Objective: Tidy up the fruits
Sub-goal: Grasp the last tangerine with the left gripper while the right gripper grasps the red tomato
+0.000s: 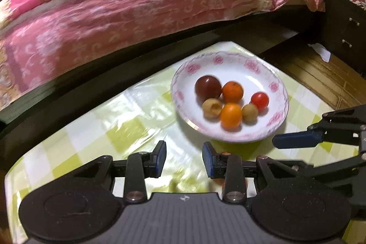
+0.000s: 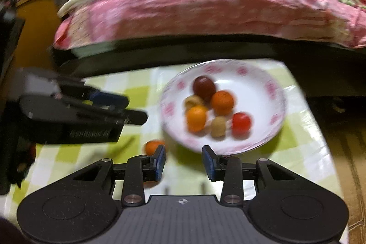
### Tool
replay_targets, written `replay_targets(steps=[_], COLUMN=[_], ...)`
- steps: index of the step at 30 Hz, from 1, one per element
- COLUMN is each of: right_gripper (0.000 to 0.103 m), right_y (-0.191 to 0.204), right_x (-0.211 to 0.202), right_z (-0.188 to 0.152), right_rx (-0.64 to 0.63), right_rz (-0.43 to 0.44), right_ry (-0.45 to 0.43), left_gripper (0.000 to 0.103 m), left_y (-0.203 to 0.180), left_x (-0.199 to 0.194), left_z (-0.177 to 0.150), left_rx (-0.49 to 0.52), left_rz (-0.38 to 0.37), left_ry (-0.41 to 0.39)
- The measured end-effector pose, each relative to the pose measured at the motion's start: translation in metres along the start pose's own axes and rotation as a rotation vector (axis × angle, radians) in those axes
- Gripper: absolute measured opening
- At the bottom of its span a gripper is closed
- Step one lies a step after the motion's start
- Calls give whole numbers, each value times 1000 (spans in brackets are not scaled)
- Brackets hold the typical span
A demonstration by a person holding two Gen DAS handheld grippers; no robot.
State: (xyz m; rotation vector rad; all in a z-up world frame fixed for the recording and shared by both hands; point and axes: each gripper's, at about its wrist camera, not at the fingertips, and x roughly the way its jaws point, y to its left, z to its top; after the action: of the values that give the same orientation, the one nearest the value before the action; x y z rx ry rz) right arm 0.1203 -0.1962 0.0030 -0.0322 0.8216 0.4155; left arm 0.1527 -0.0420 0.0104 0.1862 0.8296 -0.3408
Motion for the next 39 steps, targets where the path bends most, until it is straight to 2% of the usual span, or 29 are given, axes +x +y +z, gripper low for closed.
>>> replay_targets(steps=[13, 17, 27, 29, 32, 39], right_gripper=[40, 33, 31, 31, 31, 31], right_y=[29, 26, 1, -8, -20, -22], right_x=[35, 42, 13, 6, 0, 3], right_z=[-6, -5, -16, -20, -26, -30], right_rx=[-49, -41, 14, 34, 54, 42], right_rz=[46, 39, -10, -35, -63, -61], right_ry=[77, 97, 135, 134, 132, 138], left_gripper=[43, 43, 43, 43, 49, 49], left_y=[22, 23, -9, -16, -25, -41], left_x=[-10, -6, 6, 12, 19, 30], left_z=[-17, -19, -20, -21, -23, -25], left_rx=[-36, -46, 31, 55, 77, 103], left_rz=[-8, -21, -114, -115, -124, -144], left_ry=[18, 27, 58, 68, 71, 73])
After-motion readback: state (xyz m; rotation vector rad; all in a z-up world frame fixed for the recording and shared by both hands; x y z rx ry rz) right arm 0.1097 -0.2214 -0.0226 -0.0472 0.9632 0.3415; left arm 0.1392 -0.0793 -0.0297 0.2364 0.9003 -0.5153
